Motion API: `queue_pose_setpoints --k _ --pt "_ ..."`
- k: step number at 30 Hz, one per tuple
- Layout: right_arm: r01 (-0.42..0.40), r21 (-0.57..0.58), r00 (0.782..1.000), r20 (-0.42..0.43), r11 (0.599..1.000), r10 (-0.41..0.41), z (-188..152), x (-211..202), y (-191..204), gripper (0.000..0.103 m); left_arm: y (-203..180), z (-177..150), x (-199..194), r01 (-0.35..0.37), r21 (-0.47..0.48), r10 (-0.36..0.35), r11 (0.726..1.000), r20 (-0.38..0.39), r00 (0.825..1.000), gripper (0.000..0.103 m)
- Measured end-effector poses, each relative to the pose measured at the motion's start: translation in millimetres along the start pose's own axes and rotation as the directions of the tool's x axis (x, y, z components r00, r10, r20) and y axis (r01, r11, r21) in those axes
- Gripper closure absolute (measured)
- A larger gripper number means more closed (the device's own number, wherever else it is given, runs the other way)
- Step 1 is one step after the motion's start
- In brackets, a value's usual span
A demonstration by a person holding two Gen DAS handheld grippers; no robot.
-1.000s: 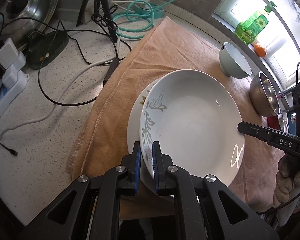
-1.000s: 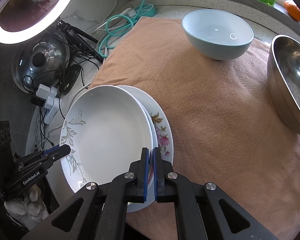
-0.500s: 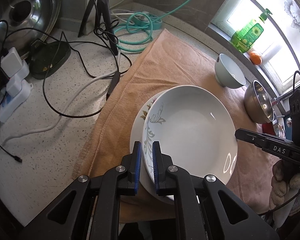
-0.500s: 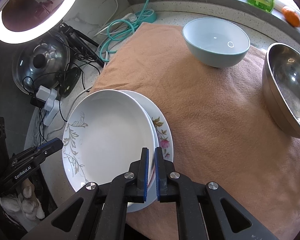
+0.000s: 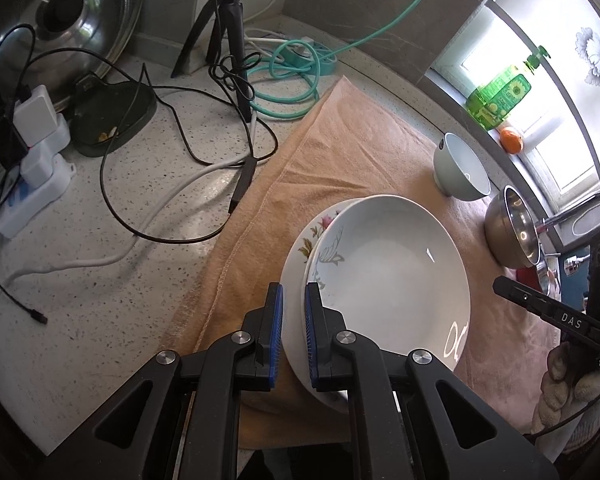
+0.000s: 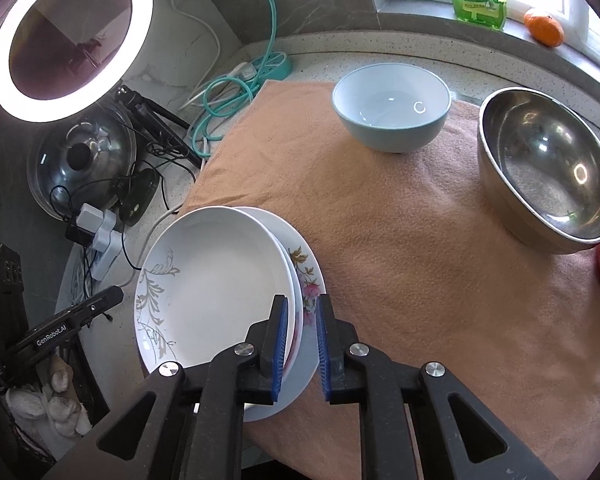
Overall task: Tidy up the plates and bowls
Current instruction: 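Open the right gripper and pull it back from the plate stack, then move the right gripper forward to the rim of the large steel bowl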
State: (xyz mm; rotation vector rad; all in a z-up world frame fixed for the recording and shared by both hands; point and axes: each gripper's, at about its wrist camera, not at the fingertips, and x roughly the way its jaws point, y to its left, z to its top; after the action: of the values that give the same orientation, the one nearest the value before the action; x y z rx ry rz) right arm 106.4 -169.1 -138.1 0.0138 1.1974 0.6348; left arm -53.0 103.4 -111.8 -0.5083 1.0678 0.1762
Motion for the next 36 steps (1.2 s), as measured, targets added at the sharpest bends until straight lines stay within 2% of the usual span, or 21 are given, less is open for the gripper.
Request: queue_pose_setpoints --k 2,6,10,21,23,28,36 --pt "0.001 0.008 0.999 0.035 1.000 -0.002 -2 -8 -1 0.080 2 0 -3 0.013 -0.007 -0.013 1.000 0.006 1.000 0.096" --pt "0.019 0.025 0.996 0.092 0.999 -0.021 -10 -25 -3 0.079 7 0 -7 0.027 -0.023 -0.026 0.999 0.015 1.000 0.096" --pt "0.024 0.066 0.988 0.151 0.998 -0.033 -19 -42 -8 0.071 10 -1 -11 0.046 -0.040 -0.045 0.998 0.024 0.999 0.096" --pt "-0.001 0.193 0.957 0.284 0.981 -0.055 -45 -78 -23 0.070 2 -1 -22 0.075 0.001 -0.075 0.997 0.050 0.996 0.092" --pt "-0.003 0.216 0.956 0.287 0.976 -0.061 -50 -83 -27 0.070 -1 -2 -23 0.082 0.010 -0.082 0.997 0.048 0.995 0.092" --pt "0.055 0.254 0.952 0.279 0.966 -0.127 -60 -96 -40 0.070 -12 -2 -22 0.111 0.035 -0.112 0.993 0.035 0.993 0.092" --pt "0.087 0.304 0.946 0.273 0.949 -0.174 -66 -118 -67 0.070 -42 0 -21 0.161 0.070 -0.164 0.984 0.025 0.986 0.092"
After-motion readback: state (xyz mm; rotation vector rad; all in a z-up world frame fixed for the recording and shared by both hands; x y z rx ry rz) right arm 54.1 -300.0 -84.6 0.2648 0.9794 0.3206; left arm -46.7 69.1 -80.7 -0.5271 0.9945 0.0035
